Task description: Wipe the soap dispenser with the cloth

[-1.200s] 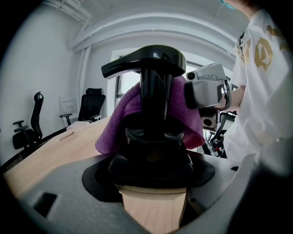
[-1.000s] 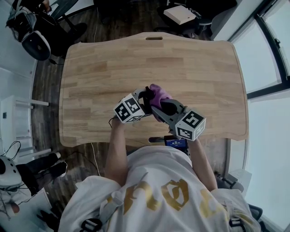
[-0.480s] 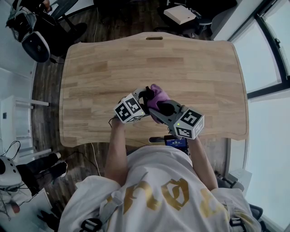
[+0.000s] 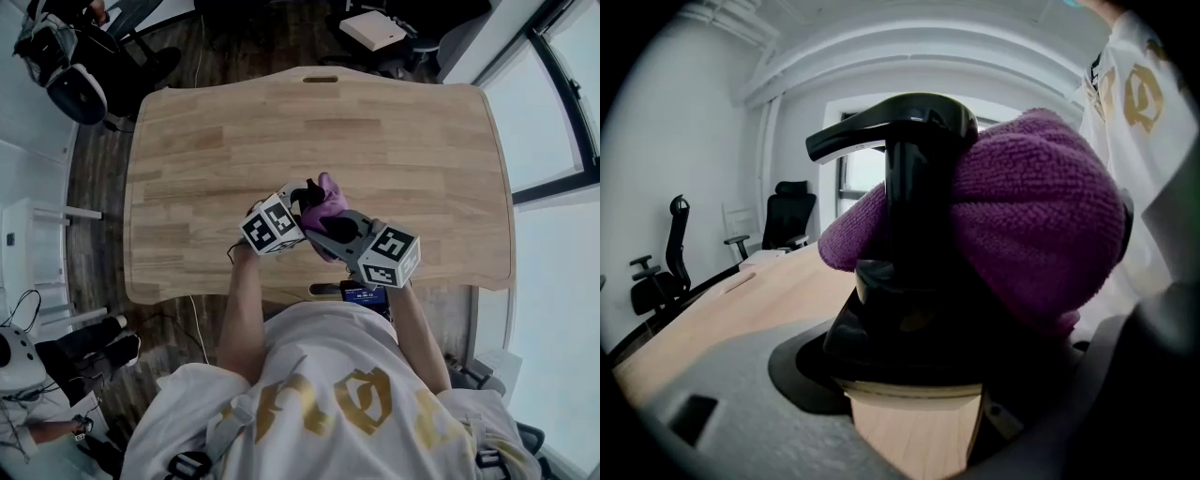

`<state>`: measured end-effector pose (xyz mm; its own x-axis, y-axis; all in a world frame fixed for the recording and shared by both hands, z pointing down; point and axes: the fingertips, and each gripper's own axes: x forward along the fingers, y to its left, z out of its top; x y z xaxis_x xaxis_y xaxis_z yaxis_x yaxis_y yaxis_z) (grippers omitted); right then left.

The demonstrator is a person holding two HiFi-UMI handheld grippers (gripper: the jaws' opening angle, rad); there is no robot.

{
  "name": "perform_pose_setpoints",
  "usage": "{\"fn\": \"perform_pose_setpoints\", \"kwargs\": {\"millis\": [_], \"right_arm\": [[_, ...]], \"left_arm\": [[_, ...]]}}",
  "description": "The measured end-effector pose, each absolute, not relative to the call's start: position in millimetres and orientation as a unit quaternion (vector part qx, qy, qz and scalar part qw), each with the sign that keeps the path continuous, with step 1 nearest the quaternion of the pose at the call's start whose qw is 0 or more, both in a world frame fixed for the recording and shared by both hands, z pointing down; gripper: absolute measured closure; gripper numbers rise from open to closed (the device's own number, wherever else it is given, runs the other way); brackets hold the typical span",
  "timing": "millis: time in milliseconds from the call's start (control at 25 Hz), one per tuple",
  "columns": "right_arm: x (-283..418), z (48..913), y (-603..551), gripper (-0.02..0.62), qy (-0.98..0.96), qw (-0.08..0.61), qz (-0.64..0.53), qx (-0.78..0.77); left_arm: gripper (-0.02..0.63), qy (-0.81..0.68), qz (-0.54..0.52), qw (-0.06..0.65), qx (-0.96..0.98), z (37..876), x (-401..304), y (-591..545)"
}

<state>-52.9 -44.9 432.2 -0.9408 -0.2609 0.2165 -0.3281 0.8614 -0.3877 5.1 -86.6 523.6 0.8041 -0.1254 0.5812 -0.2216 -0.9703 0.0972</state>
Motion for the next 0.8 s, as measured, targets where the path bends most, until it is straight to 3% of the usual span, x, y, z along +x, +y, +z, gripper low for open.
{"fn": "perform_pose_setpoints", "kwargs": {"millis": [800], "right_arm": [[-6, 425, -76, 0.543, -0.943, 0.011, 0.238, 0.234]], "left_arm": [[0.244, -0.083, 0.267, 0.08, 0.957, 510, 17, -80]]}}
